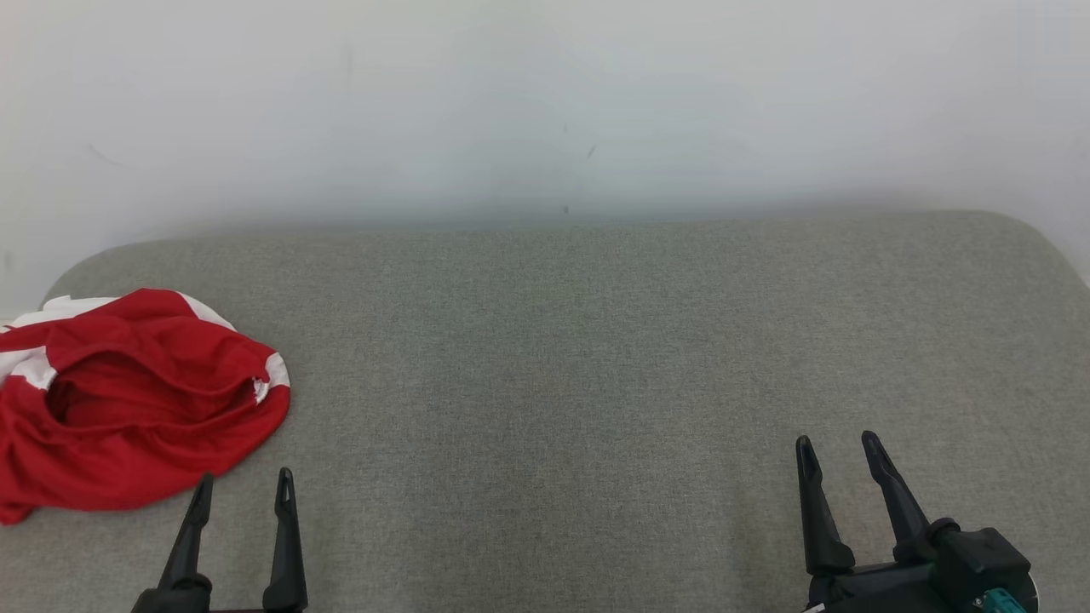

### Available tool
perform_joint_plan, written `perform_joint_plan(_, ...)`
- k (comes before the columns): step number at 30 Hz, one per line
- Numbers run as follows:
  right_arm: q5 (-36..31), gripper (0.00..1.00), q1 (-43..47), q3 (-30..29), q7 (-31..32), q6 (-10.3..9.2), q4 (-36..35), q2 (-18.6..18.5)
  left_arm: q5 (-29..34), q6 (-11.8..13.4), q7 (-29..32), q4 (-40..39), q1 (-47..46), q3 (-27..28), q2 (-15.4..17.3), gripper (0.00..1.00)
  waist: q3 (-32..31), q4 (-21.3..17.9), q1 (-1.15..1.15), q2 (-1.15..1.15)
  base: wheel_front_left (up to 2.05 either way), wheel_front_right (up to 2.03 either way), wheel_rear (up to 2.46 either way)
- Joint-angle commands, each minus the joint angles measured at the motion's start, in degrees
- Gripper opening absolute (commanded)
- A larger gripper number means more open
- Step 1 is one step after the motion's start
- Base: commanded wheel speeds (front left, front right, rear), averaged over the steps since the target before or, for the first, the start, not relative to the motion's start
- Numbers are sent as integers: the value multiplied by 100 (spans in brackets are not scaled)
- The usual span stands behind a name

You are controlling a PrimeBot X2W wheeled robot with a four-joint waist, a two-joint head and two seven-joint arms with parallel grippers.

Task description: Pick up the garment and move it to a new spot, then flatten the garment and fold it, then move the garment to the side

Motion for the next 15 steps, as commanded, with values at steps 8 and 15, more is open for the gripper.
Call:
perform_joint_plan(8,110,100,6,9,-17,-12,29,4,-95,-29,-19,47,10,36,-17,100,4,19,0,0,0,0,0)
perform_joint_plan(15,135,100,32,29,-17,-12,28,4,-101,-3,-18,13,8,100,-38,100,16,102,0,0,0,0,0)
